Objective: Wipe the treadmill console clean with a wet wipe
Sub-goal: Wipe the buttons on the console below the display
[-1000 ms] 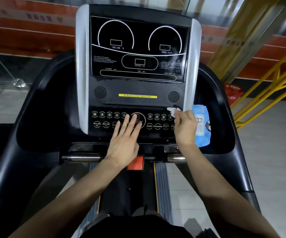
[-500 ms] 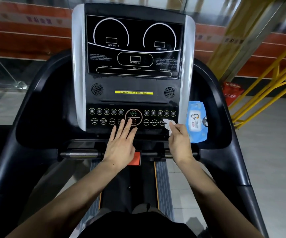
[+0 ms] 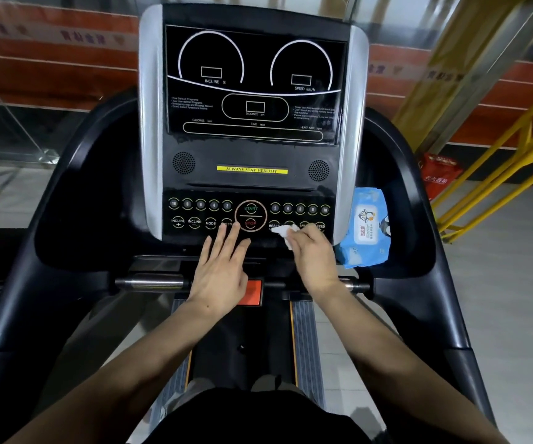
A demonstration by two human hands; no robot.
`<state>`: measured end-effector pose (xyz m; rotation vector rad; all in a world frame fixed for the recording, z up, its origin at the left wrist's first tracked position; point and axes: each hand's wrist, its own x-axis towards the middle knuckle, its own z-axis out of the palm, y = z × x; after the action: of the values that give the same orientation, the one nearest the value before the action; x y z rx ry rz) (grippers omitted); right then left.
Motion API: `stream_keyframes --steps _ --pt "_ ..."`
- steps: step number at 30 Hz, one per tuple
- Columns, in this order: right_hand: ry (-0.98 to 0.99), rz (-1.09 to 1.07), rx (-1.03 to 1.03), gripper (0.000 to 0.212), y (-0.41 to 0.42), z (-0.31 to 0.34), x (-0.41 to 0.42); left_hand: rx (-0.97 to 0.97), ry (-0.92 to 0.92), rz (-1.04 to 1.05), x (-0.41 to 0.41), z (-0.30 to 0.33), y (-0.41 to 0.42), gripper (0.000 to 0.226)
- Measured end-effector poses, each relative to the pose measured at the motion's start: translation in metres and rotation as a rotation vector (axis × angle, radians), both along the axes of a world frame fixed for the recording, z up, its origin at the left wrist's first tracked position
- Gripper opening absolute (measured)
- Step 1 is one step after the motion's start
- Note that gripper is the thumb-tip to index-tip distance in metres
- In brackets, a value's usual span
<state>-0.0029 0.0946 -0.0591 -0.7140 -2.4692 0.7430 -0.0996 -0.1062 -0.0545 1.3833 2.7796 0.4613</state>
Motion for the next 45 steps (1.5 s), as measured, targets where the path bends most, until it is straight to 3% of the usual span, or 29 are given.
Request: stream_keyframes --steps 4,10,14,20,24,30,40,45 --pt "0.064 -0.164 0.105 0.015 0.031 -0.003 0.03 0.023 0.004 0.003 0.0 -0.002 0.003 0.063" --pt "0.086 -0.227 0.106 0.018 0.028 -0.008 0.031 0.031 0.007 0.01 -0.004 -0.002 0.005 0.059" --pt "0.103 -0.153 0.075 0.018 0.006 -0.01 0.015 0.024 0.014 0.021 -0.008 -0.003 0.0 0.059" --pt "0.13 -0.067 -0.139 0.027 -0.027 -0.01 -0.016 0.04 0.023 0.048 -0.019 -0.005 -0.018 0.059" --pt "0.112 0.019 0.1 0.016 -0.053 -0.001 -0.035 0.052 0.005 0.093 -0.031 -0.01 -0.039 0.059" --pt "0.088 0.129 0.246 0.002 -0.093 0.007 -0.073 0.068 -0.007 0.184 -0.053 -0.015 -0.079 0.058" --pt "-0.033 0.285 0.275 0.01 -0.168 0.012 -0.147 0.067 -0.082 0.276 -0.078 -0.018 -0.123 0.063" --pt "-0.059 0.227 0.24 0.004 -0.14 -0.001 -0.123 0.079 -0.06 0.203 -0.081 -0.021 -0.118 0.062"
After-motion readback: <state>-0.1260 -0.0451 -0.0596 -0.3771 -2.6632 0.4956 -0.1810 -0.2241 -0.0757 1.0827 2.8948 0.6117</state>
